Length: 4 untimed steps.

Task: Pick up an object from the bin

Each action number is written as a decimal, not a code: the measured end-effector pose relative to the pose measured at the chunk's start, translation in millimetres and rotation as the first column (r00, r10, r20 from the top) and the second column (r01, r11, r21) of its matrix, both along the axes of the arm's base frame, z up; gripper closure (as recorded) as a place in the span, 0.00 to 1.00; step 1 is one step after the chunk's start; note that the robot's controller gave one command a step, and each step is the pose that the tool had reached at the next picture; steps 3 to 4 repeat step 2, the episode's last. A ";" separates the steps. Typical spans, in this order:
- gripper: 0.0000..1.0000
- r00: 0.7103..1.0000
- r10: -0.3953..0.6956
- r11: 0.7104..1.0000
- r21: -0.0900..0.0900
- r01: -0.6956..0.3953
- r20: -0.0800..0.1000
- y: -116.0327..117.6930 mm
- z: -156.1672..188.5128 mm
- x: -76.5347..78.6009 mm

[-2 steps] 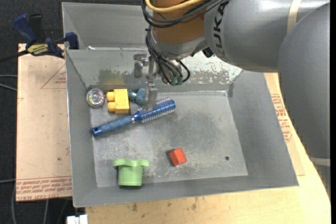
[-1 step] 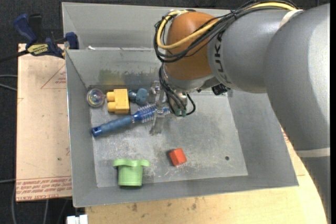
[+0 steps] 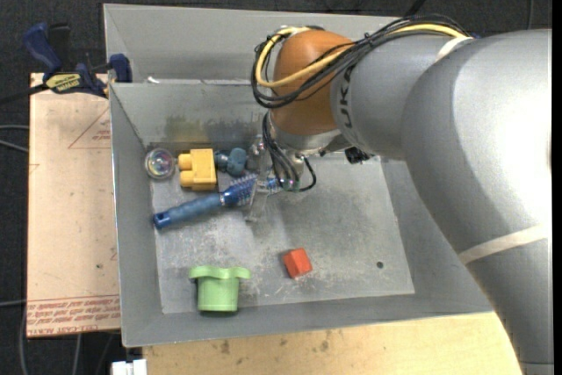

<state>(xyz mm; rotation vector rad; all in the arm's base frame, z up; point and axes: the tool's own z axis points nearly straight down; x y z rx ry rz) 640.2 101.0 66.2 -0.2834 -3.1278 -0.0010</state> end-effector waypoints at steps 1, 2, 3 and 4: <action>1.00 1.000 0.001 1.000 -0.002 -0.001 0.002 -0.4 3.2 0.7; 1.00 0.997 0.070 0.998 0.000 -0.070 0.011 -3.7 141.1 -9.8; 1.00 0.997 0.070 0.998 0.000 -0.070 0.011 -3.7 141.1 -9.8; 1.00 0.997 0.070 0.998 0.000 -0.070 0.011 -3.7 141.1 -9.8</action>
Offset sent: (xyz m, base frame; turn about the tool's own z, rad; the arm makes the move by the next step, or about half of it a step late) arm 0.0000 0.0000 0.0000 0.0000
